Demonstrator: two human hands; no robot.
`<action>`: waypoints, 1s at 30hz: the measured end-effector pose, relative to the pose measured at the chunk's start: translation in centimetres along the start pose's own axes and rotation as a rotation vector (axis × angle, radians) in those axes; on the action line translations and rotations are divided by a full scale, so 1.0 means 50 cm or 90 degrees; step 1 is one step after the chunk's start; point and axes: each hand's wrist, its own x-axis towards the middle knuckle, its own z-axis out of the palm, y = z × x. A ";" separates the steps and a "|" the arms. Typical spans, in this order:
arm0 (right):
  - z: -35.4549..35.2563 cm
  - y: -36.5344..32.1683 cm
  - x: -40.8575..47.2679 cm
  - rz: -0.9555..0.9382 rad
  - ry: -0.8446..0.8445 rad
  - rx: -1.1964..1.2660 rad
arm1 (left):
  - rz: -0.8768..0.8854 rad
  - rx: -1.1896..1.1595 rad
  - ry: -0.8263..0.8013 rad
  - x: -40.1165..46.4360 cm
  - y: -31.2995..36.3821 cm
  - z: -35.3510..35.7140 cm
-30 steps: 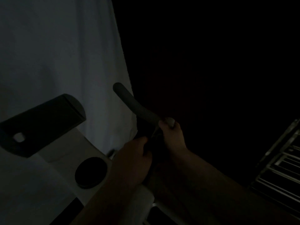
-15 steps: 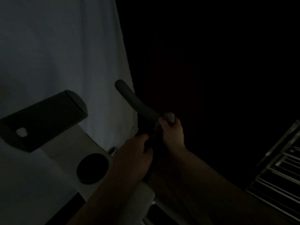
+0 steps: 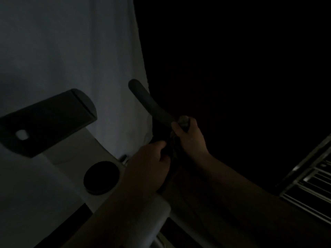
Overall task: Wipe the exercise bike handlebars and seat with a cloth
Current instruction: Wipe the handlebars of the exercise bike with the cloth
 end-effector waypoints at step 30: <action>0.173 -0.193 0.238 -0.292 -0.253 -0.019 | 0.013 0.041 0.030 -0.010 0.009 -0.010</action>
